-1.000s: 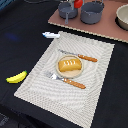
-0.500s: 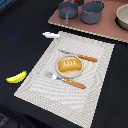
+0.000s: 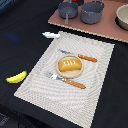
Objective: Interact with the objects in diverse but meaningful ways.
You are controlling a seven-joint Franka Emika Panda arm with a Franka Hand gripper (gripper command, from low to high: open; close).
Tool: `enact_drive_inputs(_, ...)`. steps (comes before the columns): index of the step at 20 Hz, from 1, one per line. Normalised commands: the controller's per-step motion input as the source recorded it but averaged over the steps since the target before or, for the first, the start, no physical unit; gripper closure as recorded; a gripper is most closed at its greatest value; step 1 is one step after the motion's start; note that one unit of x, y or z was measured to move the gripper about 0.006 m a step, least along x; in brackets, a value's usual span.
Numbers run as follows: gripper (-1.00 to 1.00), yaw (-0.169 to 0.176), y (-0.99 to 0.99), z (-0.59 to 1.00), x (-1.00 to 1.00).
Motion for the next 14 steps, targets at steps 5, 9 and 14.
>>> enact_drive_inputs(5,-1.00,0.000,0.32,-0.06,0.00)
enact_drive_inputs(9,-1.00,0.000,0.32,0.00,0.00)
enact_drive_inputs(14,-1.00,0.000,0.14,0.28,0.01)
